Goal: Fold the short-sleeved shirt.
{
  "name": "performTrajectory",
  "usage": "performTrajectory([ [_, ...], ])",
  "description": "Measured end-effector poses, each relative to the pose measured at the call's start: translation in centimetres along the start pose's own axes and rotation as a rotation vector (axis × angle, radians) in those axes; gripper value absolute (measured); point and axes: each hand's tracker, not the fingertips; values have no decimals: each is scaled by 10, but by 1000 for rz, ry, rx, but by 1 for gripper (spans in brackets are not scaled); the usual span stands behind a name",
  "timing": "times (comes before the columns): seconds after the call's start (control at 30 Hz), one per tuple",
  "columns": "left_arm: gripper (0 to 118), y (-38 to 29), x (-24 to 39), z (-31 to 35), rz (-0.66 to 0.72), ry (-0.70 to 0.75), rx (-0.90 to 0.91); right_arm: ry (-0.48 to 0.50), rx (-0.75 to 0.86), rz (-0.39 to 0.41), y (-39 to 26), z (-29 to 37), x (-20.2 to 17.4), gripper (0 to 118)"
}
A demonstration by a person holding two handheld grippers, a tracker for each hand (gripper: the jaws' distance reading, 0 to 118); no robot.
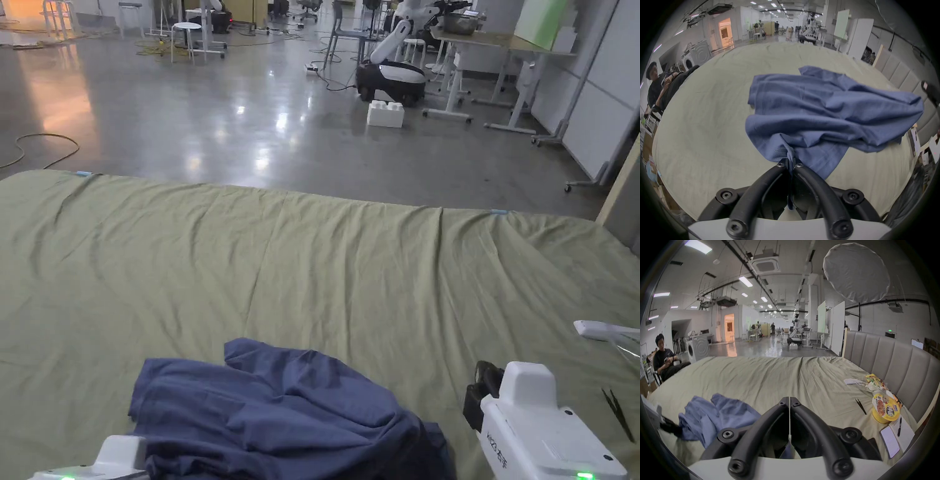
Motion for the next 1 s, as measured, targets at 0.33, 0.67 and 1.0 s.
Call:
performTrajectory([
  [0.33, 5, 11, -15, 21, 5, 9, 91, 65, -476, 83, -77, -30, 10, 62],
  [0.67, 5, 6, -13, 14, 1, 17, 84, 131, -580, 89, -120, -59, -27, 54],
  [1.0, 5, 11, -14, 28, 7, 15, 142, 141, -533, 33, -99, -44, -20, 5],
])
